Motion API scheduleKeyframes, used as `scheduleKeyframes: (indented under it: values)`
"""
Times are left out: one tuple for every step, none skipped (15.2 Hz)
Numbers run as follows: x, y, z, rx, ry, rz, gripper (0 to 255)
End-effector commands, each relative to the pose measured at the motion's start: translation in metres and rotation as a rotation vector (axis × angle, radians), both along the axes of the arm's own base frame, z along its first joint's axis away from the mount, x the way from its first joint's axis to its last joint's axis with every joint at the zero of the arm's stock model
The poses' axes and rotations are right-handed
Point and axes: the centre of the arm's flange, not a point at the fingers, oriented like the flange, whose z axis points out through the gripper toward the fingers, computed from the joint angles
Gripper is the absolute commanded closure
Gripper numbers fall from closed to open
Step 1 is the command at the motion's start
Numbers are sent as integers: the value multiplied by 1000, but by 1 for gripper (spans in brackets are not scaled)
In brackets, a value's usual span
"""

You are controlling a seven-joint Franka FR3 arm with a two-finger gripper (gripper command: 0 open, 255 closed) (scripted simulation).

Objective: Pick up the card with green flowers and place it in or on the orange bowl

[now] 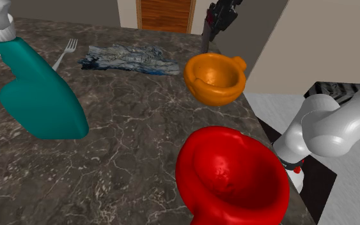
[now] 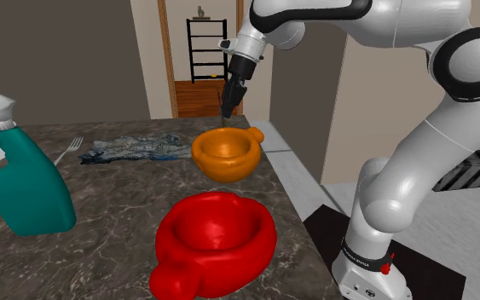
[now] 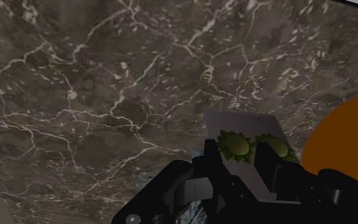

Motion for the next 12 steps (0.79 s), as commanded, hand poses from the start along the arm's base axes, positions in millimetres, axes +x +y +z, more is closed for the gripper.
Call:
scheduleKeyframes:
  values:
    - [1, -1, 11, 0, 0, 0, 255]
    - [1, -1, 16, 0, 0, 0, 255]
    - [1, -1, 22, 0, 0, 0, 255]
    - [1, -1, 27, 0, 0, 0, 255]
    - [1, -1, 32, 0, 0, 0, 255]
    - [1, -1, 38, 0, 0, 0, 255]
    - [1, -1, 43, 0, 0, 0, 255]
    - [1, -1, 48, 0, 0, 0, 255]
    - [1, -1, 53, 0, 0, 0, 255]
    - [1, -1, 59, 0, 0, 0, 255]
    - [1, -1, 64, 0, 0, 0, 255]
    - [1, -1, 69, 0, 0, 0, 255]
